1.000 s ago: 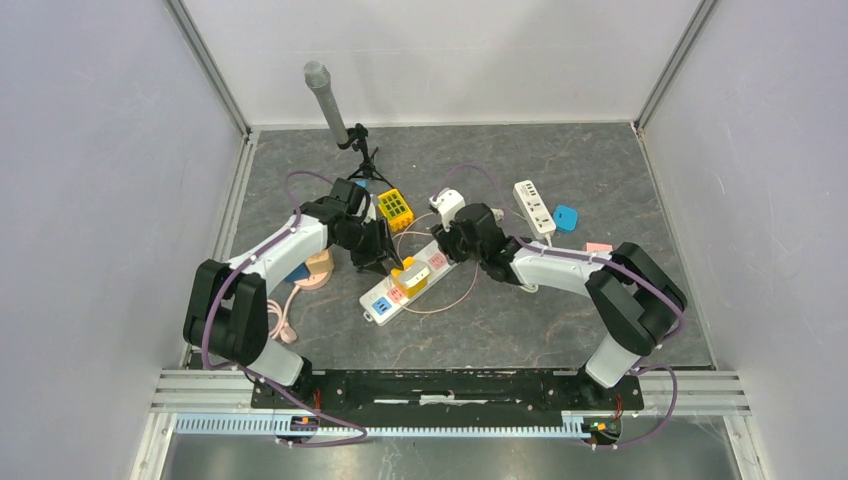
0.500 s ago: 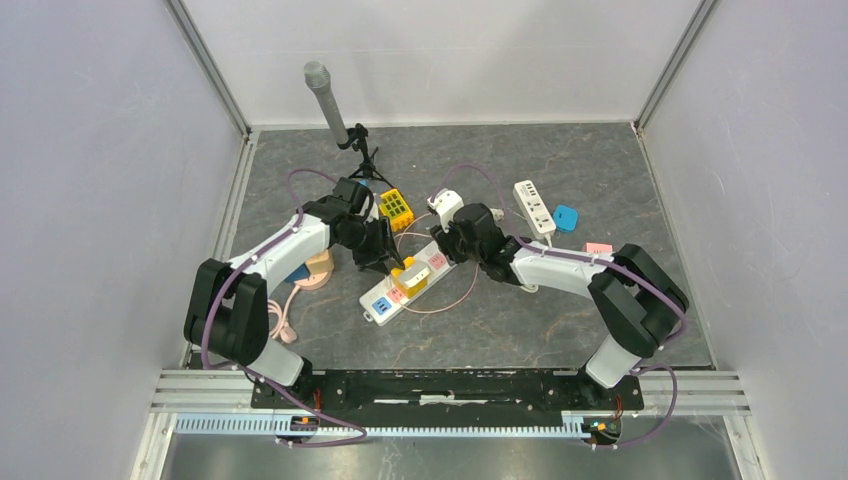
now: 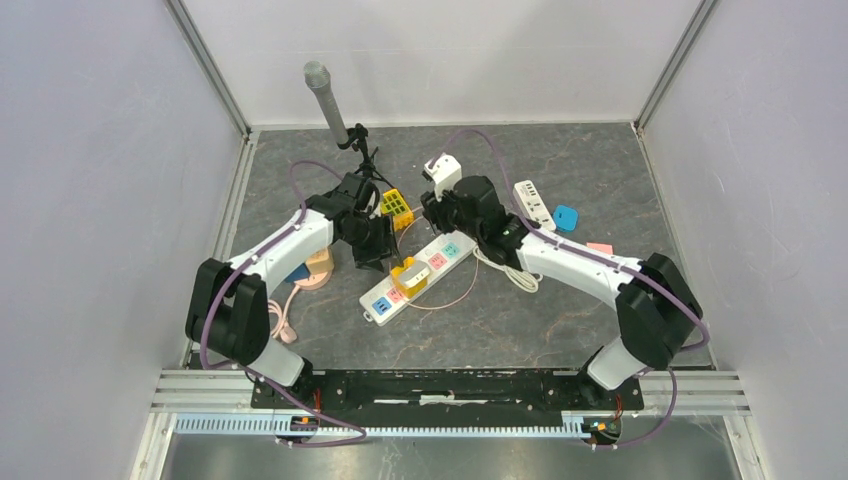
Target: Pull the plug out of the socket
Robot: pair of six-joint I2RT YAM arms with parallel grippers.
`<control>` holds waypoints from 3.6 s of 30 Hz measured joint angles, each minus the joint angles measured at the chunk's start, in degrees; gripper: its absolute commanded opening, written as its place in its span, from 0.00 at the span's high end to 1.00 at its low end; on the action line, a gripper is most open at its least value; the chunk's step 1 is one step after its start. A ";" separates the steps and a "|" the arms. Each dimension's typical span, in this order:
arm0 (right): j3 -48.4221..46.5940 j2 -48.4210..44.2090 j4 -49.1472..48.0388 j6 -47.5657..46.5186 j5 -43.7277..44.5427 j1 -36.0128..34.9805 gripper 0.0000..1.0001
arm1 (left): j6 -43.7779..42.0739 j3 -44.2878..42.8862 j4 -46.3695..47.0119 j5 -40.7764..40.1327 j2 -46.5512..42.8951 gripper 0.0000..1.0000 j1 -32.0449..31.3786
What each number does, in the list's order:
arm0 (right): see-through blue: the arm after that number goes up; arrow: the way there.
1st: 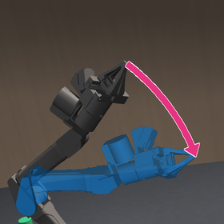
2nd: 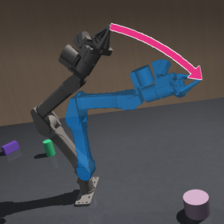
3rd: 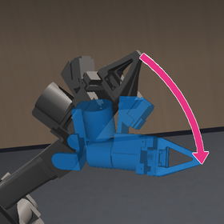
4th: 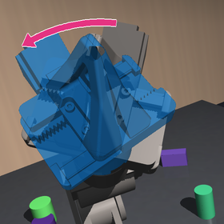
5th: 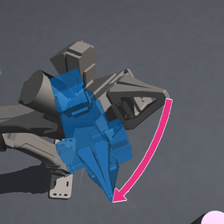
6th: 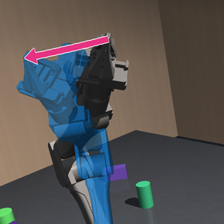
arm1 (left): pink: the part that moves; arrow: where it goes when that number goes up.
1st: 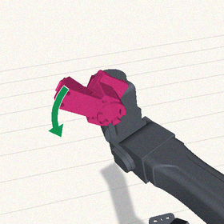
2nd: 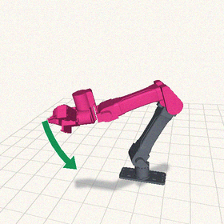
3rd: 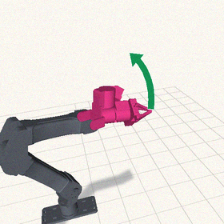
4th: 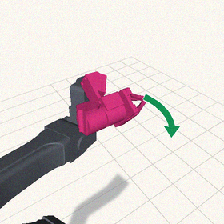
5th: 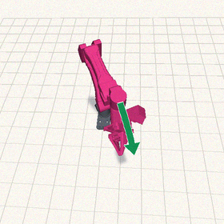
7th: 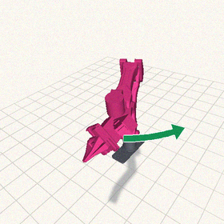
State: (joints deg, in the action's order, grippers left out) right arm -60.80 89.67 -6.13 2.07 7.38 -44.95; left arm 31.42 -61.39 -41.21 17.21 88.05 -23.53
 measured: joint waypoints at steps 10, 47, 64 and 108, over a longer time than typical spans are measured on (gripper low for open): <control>-19.78 16.28 13.38 8.11 1.81 2.56 1.00 | 1.20 -6.69 -6.10 -21.42 -1.29 0.18 0.09; 2.16 -4.44 11.80 19.19 -22.29 6.78 0.16 | 6.86 11.02 15.26 -7.50 -15.89 0.21 0.09; 9.55 -9.38 11.37 39.17 -23.71 4.39 0.17 | 12.33 17.86 23.19 7.69 -9.11 0.41 0.31; 16.11 -15.67 15.04 71.58 -5.75 -7.80 1.00 | 9.55 17.77 23.96 14.78 -7.54 0.55 -3.37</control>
State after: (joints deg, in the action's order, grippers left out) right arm -44.69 74.00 8.91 73.65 1.63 -52.75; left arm 40.97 -43.62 -17.26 31.99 80.51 -26.89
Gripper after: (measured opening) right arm 0.067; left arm 0.485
